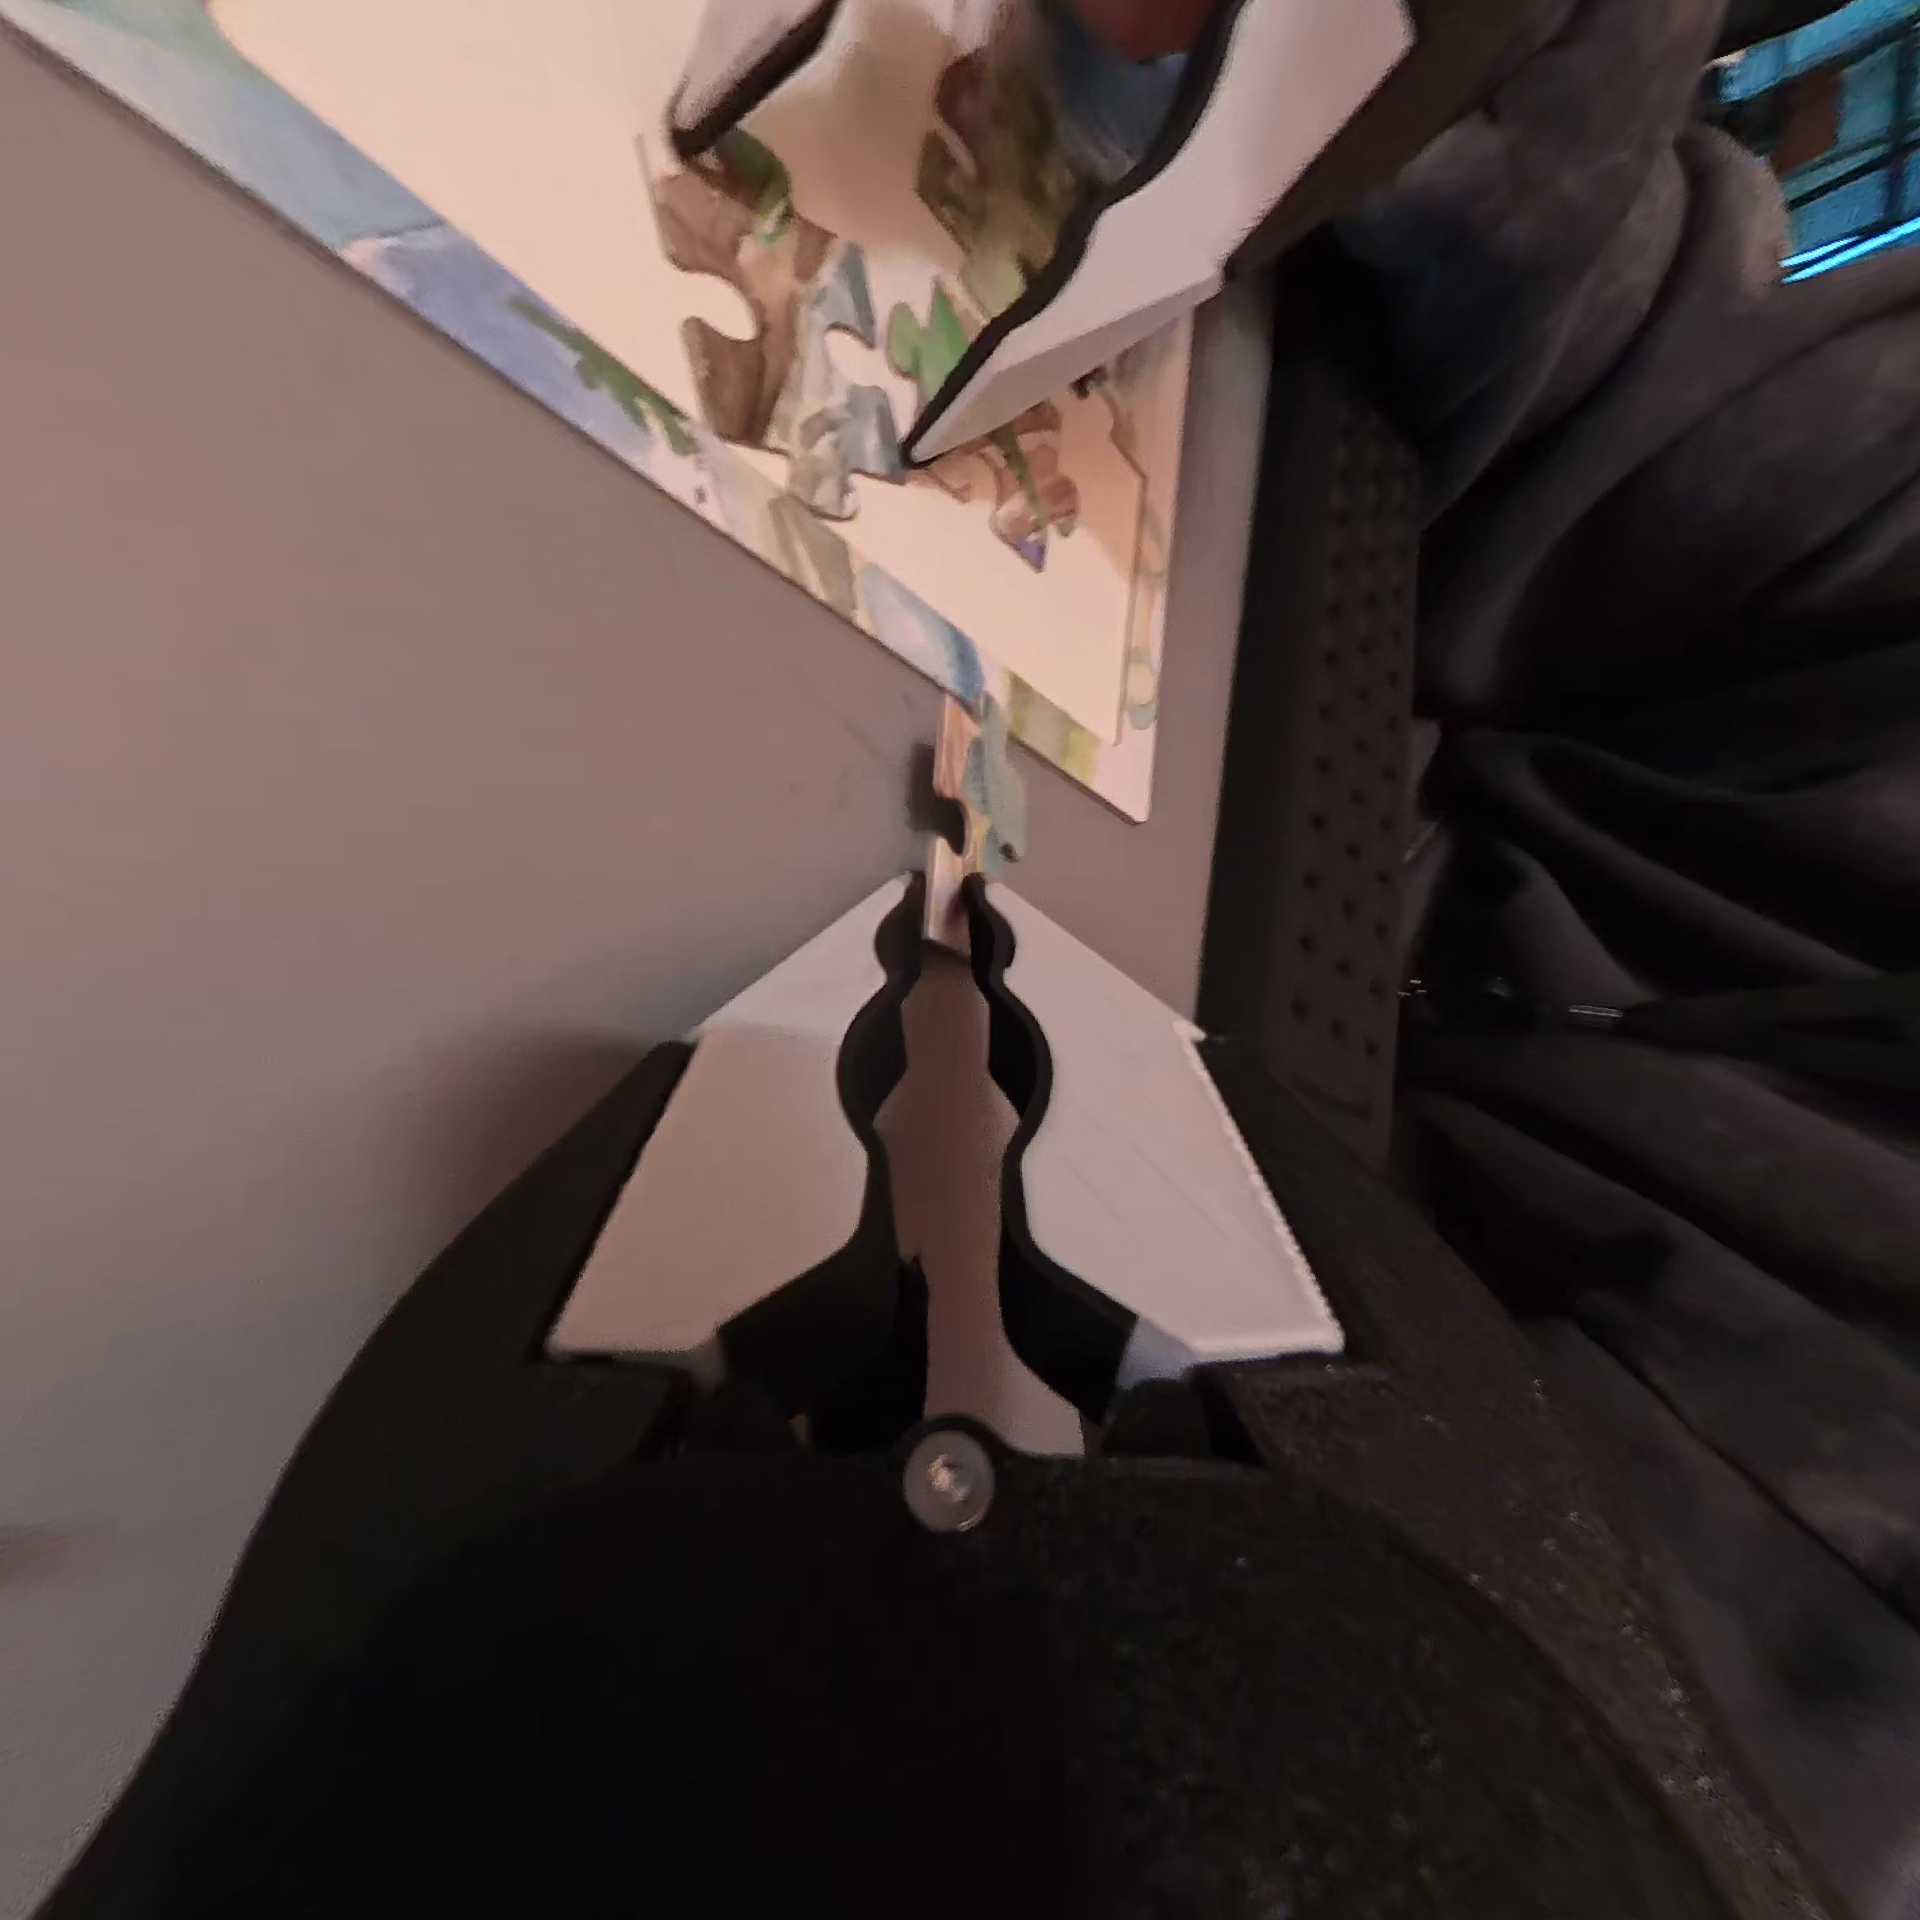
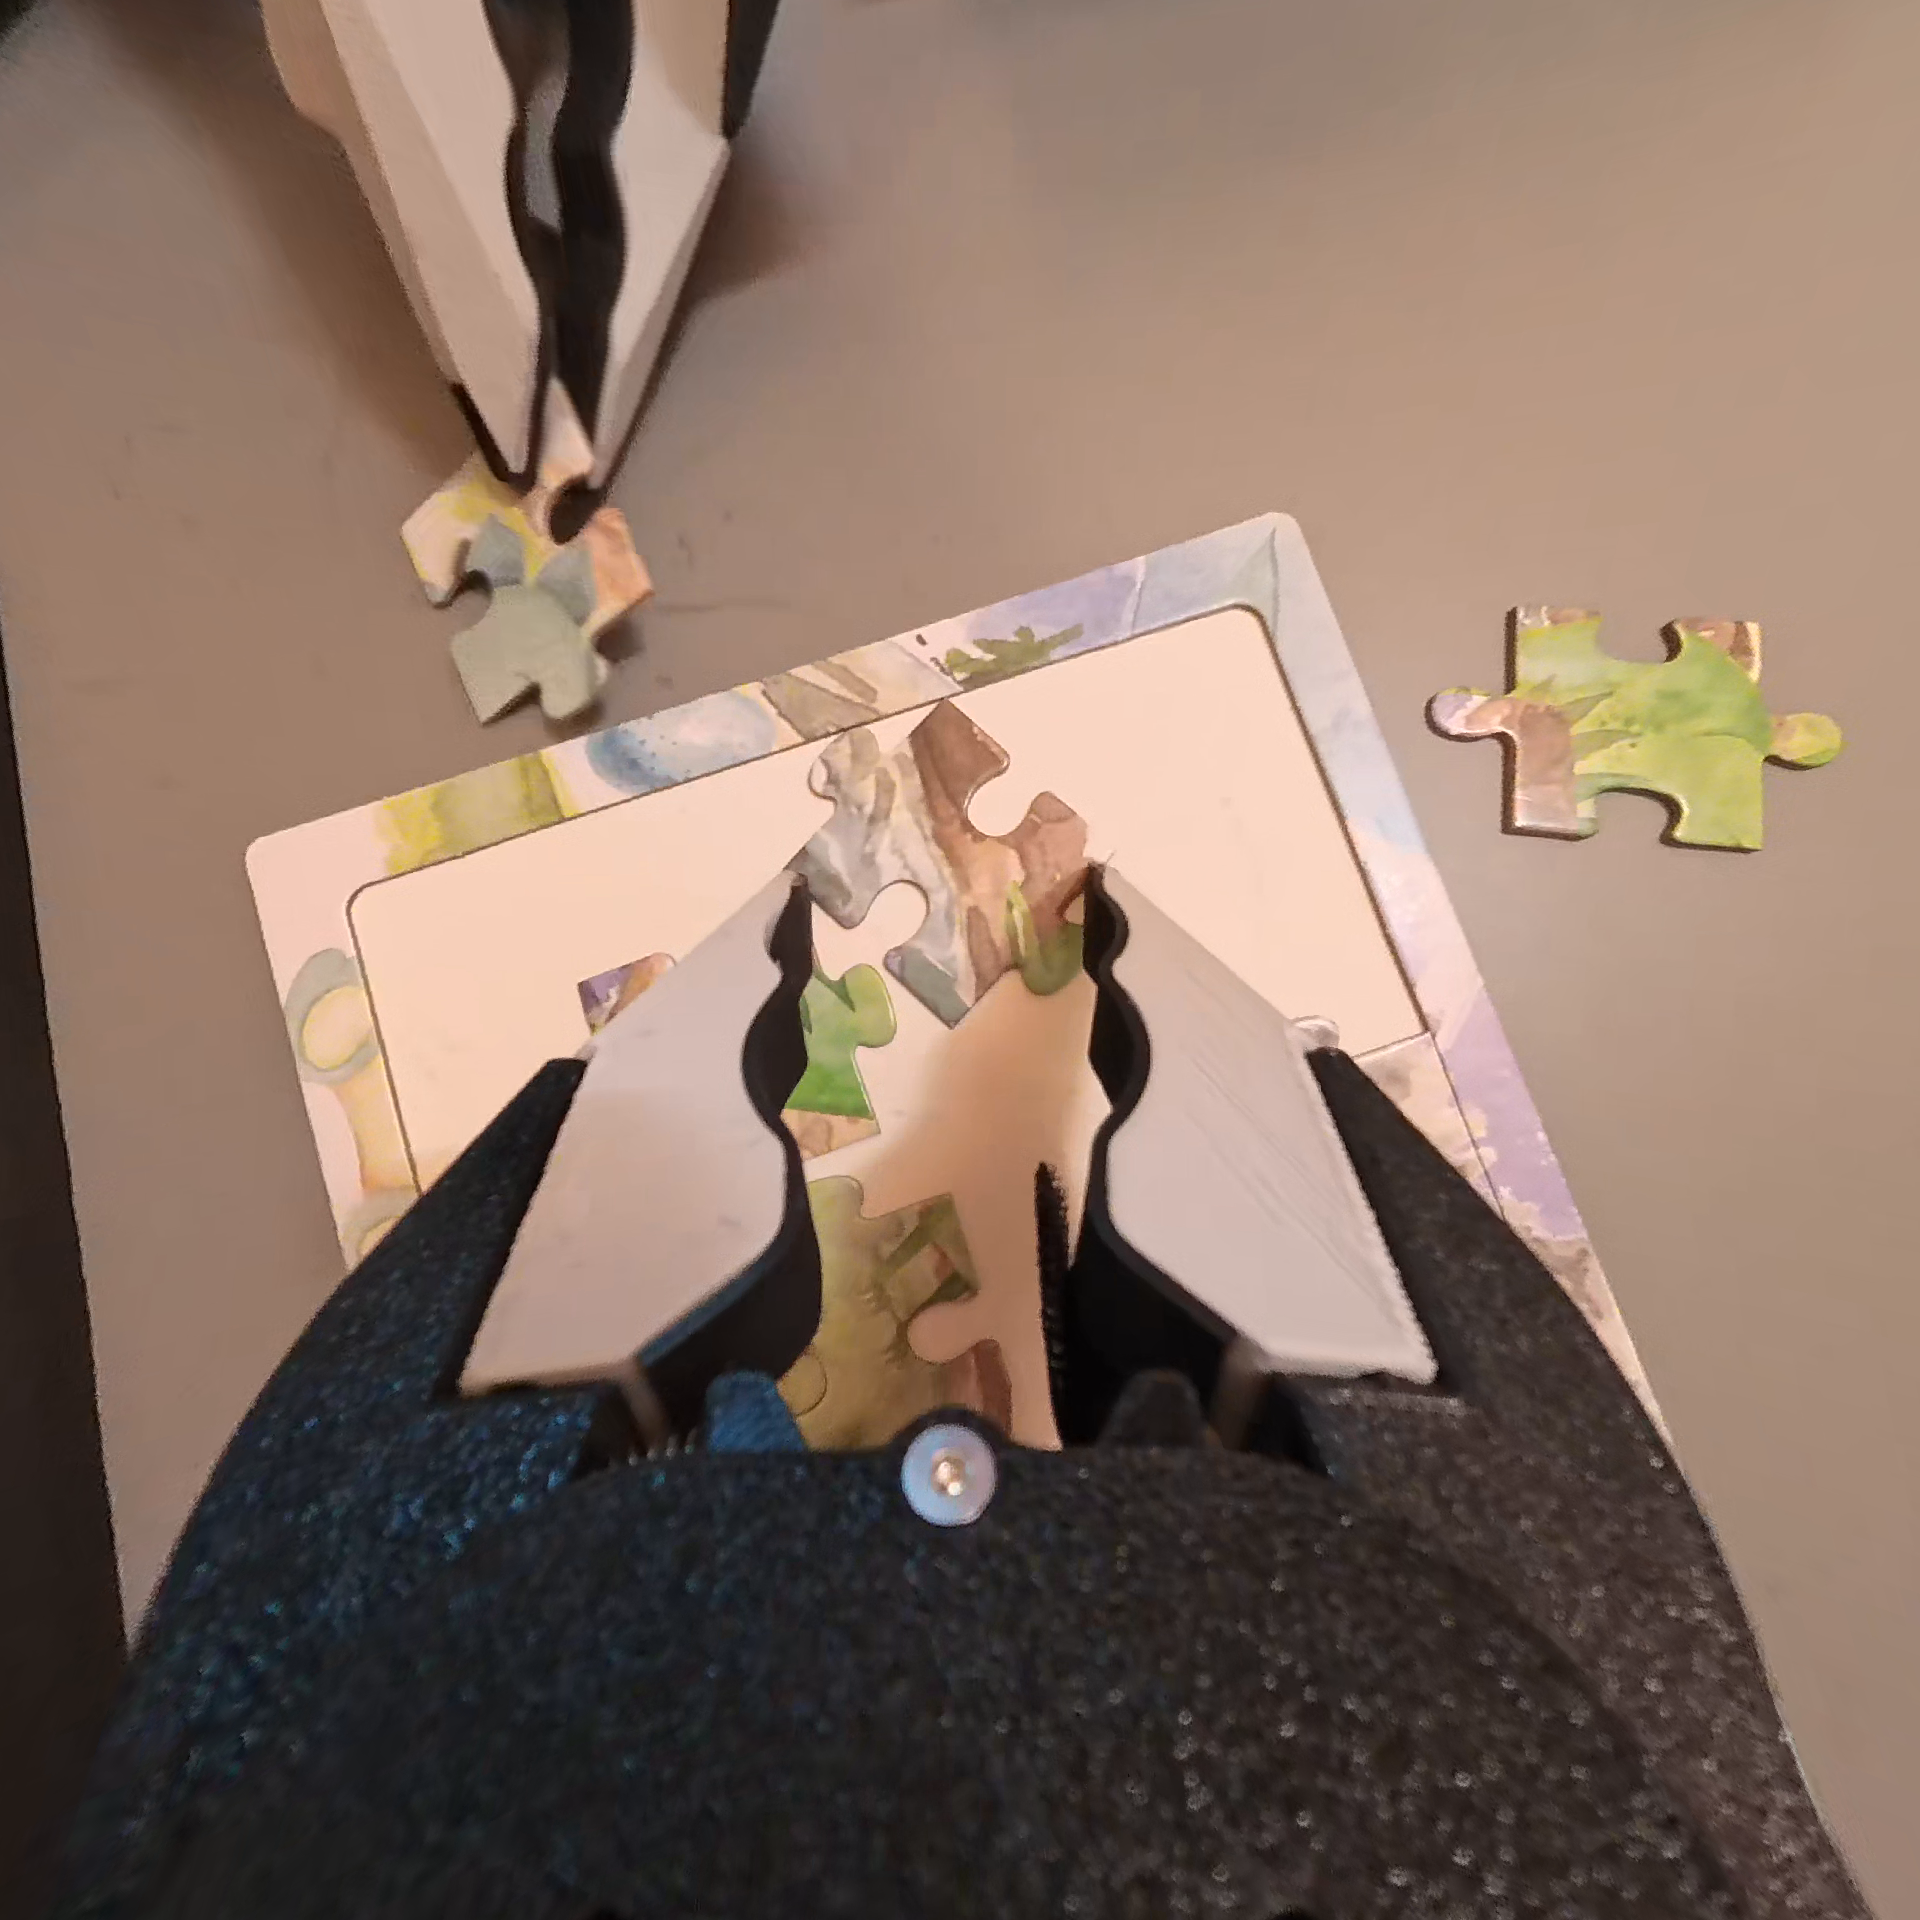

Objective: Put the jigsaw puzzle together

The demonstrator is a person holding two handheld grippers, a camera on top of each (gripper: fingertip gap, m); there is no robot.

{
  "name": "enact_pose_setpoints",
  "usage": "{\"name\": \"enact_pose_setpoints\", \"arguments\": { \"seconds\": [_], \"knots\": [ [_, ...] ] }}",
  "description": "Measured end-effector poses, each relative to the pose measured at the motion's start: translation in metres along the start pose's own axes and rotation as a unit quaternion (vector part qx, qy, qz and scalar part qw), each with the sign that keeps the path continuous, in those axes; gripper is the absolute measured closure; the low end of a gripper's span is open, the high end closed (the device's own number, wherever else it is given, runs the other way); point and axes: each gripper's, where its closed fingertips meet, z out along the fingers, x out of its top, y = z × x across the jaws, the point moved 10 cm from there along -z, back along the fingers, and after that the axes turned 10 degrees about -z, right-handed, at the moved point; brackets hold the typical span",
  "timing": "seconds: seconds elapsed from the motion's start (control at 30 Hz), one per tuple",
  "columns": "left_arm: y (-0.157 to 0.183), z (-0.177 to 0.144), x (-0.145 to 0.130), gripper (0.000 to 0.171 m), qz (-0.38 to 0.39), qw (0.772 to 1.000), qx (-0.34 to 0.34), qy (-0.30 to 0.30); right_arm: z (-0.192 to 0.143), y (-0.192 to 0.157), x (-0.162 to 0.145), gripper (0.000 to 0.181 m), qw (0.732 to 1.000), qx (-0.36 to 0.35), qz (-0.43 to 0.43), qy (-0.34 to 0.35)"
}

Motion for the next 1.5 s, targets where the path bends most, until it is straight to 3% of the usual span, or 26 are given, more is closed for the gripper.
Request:
{"name": "enact_pose_setpoints", "arguments": {
  "seconds": [0.07,0.1,0.13,0.17,0.23,0.3,0.37,0.43,0.57,0.67,0.8,1.13,1.37,1.5],
  "knots": [
    [-0.002,-0.001,0.000,0.162,0.000,1.000,0.009,-0.004,-0.002,0.000,-0.001,0.134,1.000,0.000,-0.003,-0.002],
    [-0.002,-0.002,0.001,0.161,0.000,1.000,0.010,-0.006,-0.005,0.000,-0.001,0.146,1.000,0.003,-0.003,0.000],
    [-0.002,-0.003,0.004,0.159,0.002,1.000,0.017,0.001,-0.010,0.001,-0.002,0.178,1.000,0.002,-0.008,0.009],
    [-0.002,-0.005,0.006,0.154,0.010,1.000,0.027,0.012,-0.016,0.003,-0.002,0.181,1.000,-0.011,-0.007,0.018],
    [0.002,-0.010,0.012,0.139,0.032,0.997,0.059,0.042,-0.028,0.002,-0.003,0.172,1.000,-0.004,-0.001,0.029],
    [0.010,-0.012,0.018,0.137,0.067,0.992,0.077,0.067,-0.041,0.004,-0.008,0.164,1.000,-0.008,0.005,0.013],
    [0.020,-0.007,0.026,0.137,0.110,0.985,0.096,0.092,-0.048,-0.005,-0.017,0.148,0.999,0.051,0.015,0.002],
    [0.025,0.007,0.035,0.135,0.151,0.971,0.155,0.103,-0.045,-0.018,-0.025,0.141,0.997,0.077,-0.003,-0.011],
    [0.035,0.037,0.042,0.115,0.230,0.937,0.243,0.103,-0.035,-0.033,-0.026,0.127,0.996,0.037,-0.079,-0.028],
    [0.040,0.048,0.047,0.113,0.218,0.942,0.223,0.119,-0.032,-0.035,-0.022,0.126,0.996,0.042,-0.079,-0.028],
    [0.036,0.058,0.048,0.104,0.210,0.940,0.248,0.106,-0.030,-0.036,-0.025,0.128,0.996,0.051,-0.067,-0.026],
    [0.036,0.062,0.050,0.125,0.217,0.925,0.295,0.106,-0.031,-0.038,-0.023,0.137,0.996,0.042,-0.072,-0.034],
    [0.043,0.067,0.048,0.123,0.224,0.918,0.315,0.092,-0.043,-0.041,-0.018,0.137,0.994,0.008,-0.099,-0.042],
    [0.042,0.066,0.049,0.117,0.209,0.923,0.308,0.095,-0.054,-0.038,-0.014,0.137,0.997,0.022,-0.079,0.006]
  ]
}}
